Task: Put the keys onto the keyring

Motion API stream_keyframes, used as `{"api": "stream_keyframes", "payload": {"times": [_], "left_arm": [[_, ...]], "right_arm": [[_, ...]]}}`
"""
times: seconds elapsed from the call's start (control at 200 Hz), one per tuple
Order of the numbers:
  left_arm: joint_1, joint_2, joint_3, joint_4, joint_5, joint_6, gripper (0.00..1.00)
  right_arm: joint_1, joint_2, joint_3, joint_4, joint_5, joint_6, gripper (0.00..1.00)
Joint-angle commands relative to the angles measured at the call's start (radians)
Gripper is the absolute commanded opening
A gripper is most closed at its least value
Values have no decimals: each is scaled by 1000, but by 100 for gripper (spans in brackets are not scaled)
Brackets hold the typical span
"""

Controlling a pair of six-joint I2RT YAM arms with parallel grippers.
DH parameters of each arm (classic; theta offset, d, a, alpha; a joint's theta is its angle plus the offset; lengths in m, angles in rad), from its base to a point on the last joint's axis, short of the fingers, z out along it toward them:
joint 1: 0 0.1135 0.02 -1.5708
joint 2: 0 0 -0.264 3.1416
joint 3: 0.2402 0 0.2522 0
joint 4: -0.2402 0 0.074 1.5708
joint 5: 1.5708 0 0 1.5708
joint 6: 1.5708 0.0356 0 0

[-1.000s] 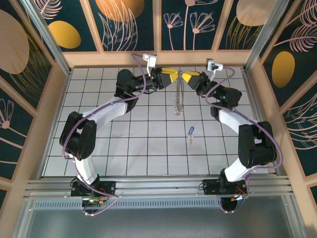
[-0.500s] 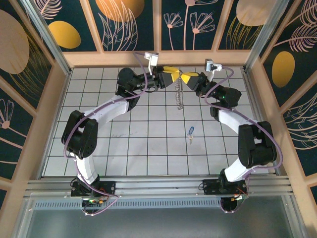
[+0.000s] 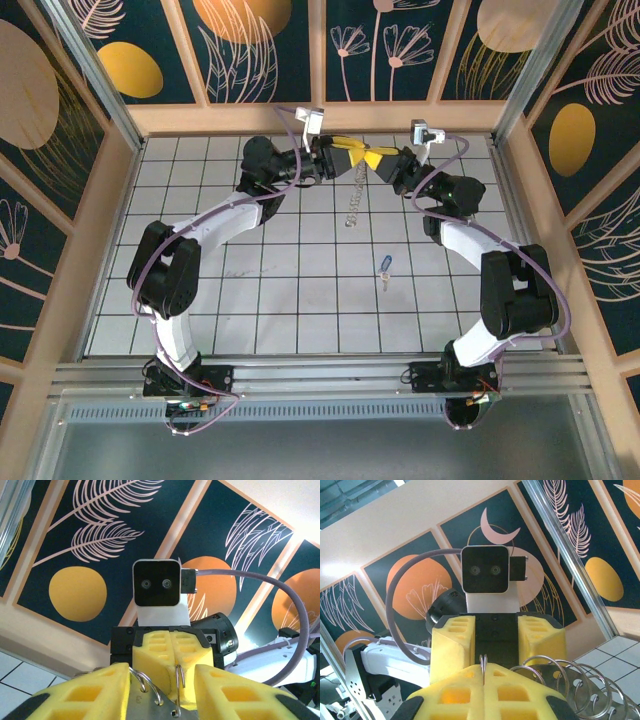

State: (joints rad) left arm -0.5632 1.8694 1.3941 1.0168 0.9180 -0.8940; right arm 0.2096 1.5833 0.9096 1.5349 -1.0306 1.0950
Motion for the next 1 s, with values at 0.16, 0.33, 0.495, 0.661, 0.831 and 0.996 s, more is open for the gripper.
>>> {"api": "stream_keyframes", "payload": {"times": [0.16,0.33,0.495,0.661,0.831,0.996], "left_arm": [[-9,17,31,7,32,20,26],[-10,22,32,6,35,23,20],[-12,23,29,13,47,26,18],[-14,17,13,4,39,35,36],[-13,-17,-22,-38,-14,85,51],[-13,-37,-46,-39,-46,100,52]], "right_arm": [[11,-19,31,22,-9,-34,0],[13,-19,31,16,-9,-41,0],[13,-19,31,10,-8,-46,0],[12,-20,31,0,-6,-54,0],[10,-33,26,-34,-8,-82,0],[4,-46,17,-54,-5,-98,0]]}}
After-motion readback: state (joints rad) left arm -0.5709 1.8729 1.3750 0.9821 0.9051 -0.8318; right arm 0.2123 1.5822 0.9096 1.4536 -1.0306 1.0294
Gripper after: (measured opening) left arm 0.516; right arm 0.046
